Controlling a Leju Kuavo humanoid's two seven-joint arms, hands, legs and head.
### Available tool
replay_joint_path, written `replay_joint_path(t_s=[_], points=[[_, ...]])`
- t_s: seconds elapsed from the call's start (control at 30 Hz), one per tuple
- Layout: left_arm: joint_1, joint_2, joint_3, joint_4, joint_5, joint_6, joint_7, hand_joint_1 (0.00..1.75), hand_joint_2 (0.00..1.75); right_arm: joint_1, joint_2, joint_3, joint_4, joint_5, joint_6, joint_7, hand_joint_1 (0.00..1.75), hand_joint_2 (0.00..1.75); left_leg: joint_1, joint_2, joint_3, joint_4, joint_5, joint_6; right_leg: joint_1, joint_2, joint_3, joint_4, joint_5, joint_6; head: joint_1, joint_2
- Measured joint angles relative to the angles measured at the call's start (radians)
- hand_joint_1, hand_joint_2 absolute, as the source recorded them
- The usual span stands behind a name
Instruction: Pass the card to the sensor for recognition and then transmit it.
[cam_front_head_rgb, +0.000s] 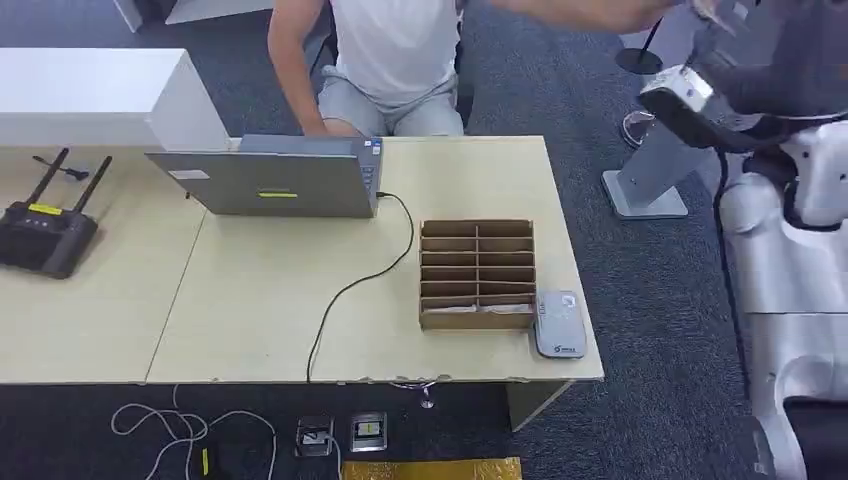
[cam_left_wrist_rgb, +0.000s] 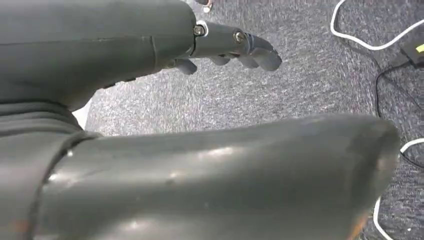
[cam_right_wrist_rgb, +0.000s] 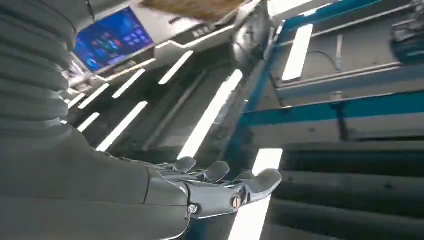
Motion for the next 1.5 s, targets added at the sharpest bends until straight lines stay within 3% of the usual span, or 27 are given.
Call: replay_joint_path(t_s=[0.23,0.67,1.43,1.47,1.5], points=[[-0.002,0.006,-0.003,0.0,-0.002,-0.011,0.0,0.0,0.0,0.001,0.096,0.064,0.049,0.057,-0.002,-0.011,0.0,1.75,0.0,-0.001,-0.001,0.0,0.001,-0.002,0.0,-0.001,-0.001,0.0,0.0,0.0,0.0,0.0],[-0.002,0.014,-0.012,0.0,0.005,-0.011,0.0,0.0,0.0,0.002,0.197,0.167,0.183,0.128,0.015,-0.024,0.0,1.75,0.0,-0.001,-0.002,0.0,0.001,-0.002,0.0,-0.001,-0.002,0.0,0.0,0.0,0.0,0.0],[0.006,0.021,-0.013,0.0,0.008,-0.019,0.0,0.0,0.0,0.049,0.27,0.293,0.325,0.035,0.105,-0.071,0.0,1.75,0.001,0.0,-0.002,0.0,0.001,-0.002,0.001,0.001,-0.003,0.0,0.0,0.0,0.0,0.0],[0.006,0.021,-0.013,0.0,0.008,-0.019,0.0,0.0,0.0,0.052,0.27,0.294,0.328,0.034,0.108,-0.073,1.68,1.75,0.001,0.0,-0.002,0.0,0.001,-0.002,0.001,0.001,-0.003,0.0,0.0,0.0,0.001,0.0],[0.006,0.021,-0.013,0.0,0.008,-0.019,0.0,0.0,0.0,0.055,0.271,0.296,0.331,0.032,0.115,-0.078,1.75,1.75,0.001,0.0,-0.002,0.0,0.001,-0.002,0.001,0.001,-0.003,0.0,0.0,0.0,0.0,0.0]])
